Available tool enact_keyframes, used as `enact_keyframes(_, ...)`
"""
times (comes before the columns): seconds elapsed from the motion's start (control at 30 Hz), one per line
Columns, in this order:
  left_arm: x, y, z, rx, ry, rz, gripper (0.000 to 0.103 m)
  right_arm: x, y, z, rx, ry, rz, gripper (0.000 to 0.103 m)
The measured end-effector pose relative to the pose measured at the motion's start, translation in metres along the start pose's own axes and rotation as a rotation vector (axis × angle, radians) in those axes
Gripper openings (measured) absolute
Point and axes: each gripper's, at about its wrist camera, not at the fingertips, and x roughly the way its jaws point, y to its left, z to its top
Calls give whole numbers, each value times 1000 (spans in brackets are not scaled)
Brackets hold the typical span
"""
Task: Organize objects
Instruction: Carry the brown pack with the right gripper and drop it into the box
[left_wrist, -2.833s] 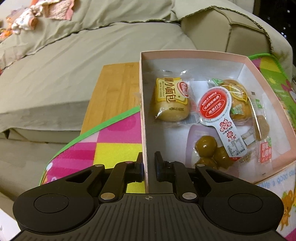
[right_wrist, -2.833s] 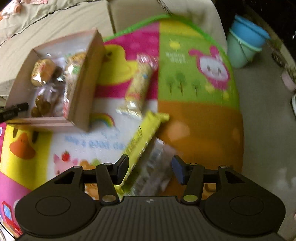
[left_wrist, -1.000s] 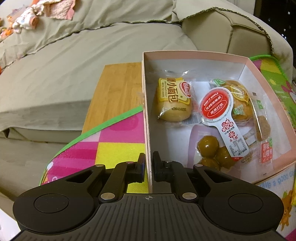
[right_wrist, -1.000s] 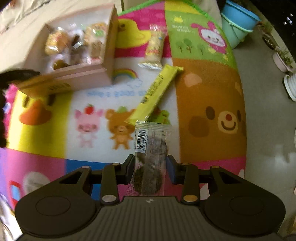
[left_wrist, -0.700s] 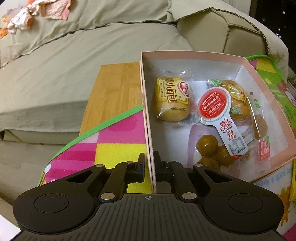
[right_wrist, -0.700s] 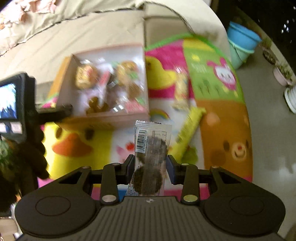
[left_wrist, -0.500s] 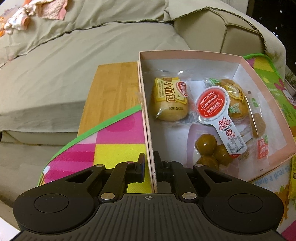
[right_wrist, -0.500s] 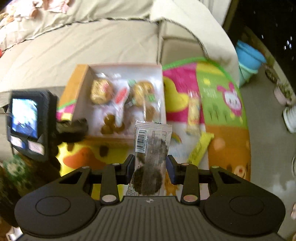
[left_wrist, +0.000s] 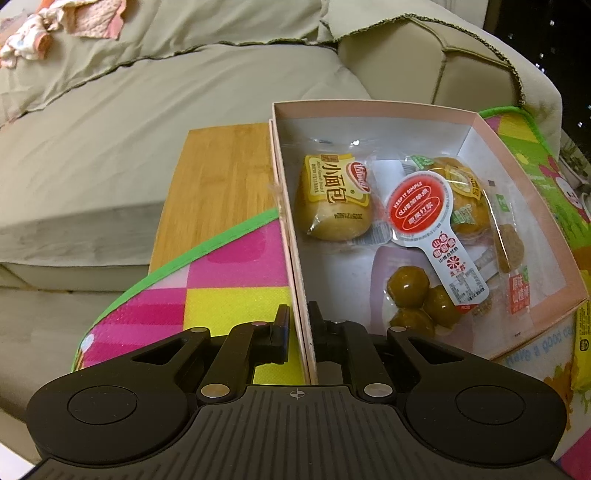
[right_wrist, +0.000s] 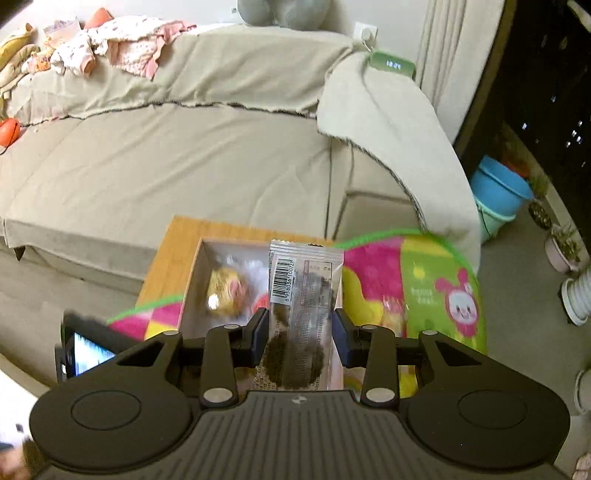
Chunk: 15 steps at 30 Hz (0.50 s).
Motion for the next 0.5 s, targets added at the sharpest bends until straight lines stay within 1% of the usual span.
enact_keyframes(0.07, 0, 0, -1, -5, -4, -1, 11, 9, 4, 10, -2, -20, 20, 37)
enact_keyframes(0.1, 0, 0, -1, -7, -6, -1, 11, 14, 6, 13, -3, -27, 20, 40)
enact_keyframes(0.17, 0, 0, 0, -7, -7, -3, 12, 26, 9, 19, 4, -30, 31, 44)
enact_keyframes(0.23, 0, 0, 0, -5, -8, -4, 13, 36, 9, 21, 13, -25, 28, 44)
enact_keyframes(0.37, 1, 1, -1, -18, -14, -5, 14, 51, -5, 10, 23, 1, 50, 45)
enact_keyframes(0.5, 0, 0, -3, -40, -21, 1, 14, 65, -40, -13, 38, 35, 46, 50)
